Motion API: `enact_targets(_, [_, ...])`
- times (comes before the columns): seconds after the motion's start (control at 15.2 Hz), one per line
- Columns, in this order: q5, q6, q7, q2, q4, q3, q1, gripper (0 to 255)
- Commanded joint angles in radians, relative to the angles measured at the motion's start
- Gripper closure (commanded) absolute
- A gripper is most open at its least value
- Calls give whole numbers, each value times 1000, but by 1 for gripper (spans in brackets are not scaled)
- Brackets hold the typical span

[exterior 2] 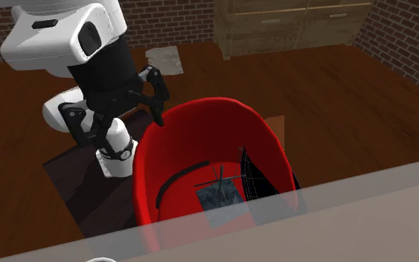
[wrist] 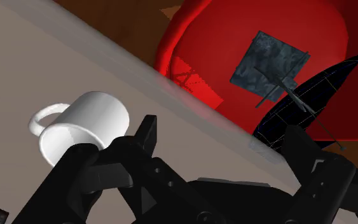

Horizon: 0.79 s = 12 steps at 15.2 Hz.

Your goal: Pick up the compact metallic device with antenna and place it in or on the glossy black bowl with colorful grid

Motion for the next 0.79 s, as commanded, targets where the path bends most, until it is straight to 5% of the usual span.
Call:
enact_targets(0.0, [0,0,0,0,0,0,0,0])
enact_targets(0.73, [29,347,-380,149,-204,-48,191,0])
